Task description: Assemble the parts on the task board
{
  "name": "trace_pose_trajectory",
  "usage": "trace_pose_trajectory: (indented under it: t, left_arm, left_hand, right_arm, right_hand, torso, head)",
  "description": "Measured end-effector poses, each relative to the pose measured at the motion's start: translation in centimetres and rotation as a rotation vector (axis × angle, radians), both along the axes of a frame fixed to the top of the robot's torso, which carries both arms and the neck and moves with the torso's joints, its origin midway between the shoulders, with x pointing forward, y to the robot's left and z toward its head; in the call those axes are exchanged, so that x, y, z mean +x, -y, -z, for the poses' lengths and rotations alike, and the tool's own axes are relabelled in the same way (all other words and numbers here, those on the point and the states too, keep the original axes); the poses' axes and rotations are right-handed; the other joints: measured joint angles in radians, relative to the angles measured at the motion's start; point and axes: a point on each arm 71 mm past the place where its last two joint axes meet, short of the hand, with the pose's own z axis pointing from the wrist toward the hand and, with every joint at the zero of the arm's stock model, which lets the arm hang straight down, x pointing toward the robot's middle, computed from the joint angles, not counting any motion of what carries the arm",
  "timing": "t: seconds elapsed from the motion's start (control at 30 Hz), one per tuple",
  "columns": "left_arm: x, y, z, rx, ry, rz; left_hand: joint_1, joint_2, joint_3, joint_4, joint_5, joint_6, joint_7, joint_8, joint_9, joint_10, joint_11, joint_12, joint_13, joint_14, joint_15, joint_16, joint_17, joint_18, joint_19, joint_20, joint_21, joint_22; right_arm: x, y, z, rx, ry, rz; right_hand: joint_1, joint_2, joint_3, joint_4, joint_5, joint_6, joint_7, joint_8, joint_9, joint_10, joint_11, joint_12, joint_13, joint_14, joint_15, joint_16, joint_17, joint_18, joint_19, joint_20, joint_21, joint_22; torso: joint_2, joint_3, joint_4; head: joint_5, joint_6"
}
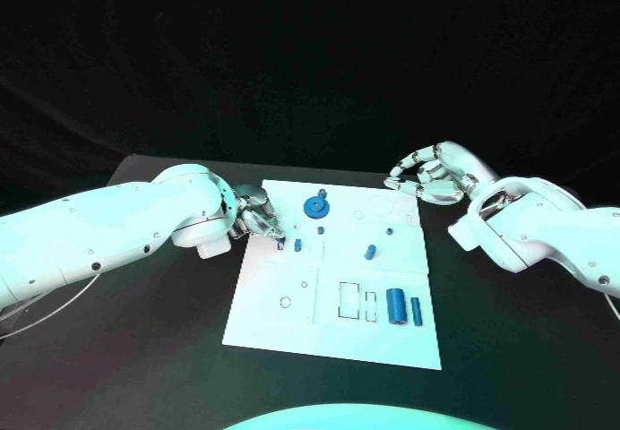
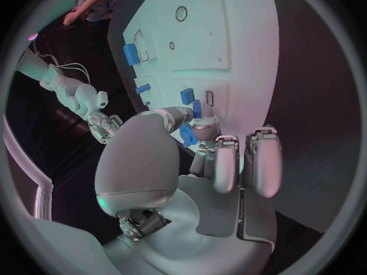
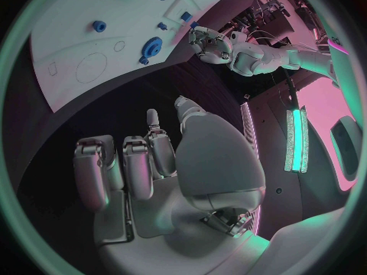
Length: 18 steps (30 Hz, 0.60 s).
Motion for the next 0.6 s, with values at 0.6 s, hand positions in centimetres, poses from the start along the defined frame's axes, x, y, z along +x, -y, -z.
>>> trace_pose_trajectory:
  t: [0.6]
  left_arm:
    - [0.17,0.64,0.39,0.066,0.043,0.028]
  left_hand:
    - [-0.008,-0.008,0.000,0.000,0.014,0.011,-0.003,0.000,-0.001,0.011,-0.003,0.010,0.009,-0.004,-0.004,0.000,0.000,0.000,0.000,0.000,0.004,0.000]
  right_arm:
    - [-0.10,0.05,0.02,0.000,-0.001,0.000]
  right_hand:
    - [0.000,0.000,0.000,0.000,0.000,0.000,0.000,0.000,0.000,0.000,0.000,0.000,0.000,0.000,0.000,0.000,0.000,0.000,0.000,0.000,0.000,0.000]
  torso:
    - [0.001,0.0007,0.0007]
  head:
    - [-0.001,-0.006]
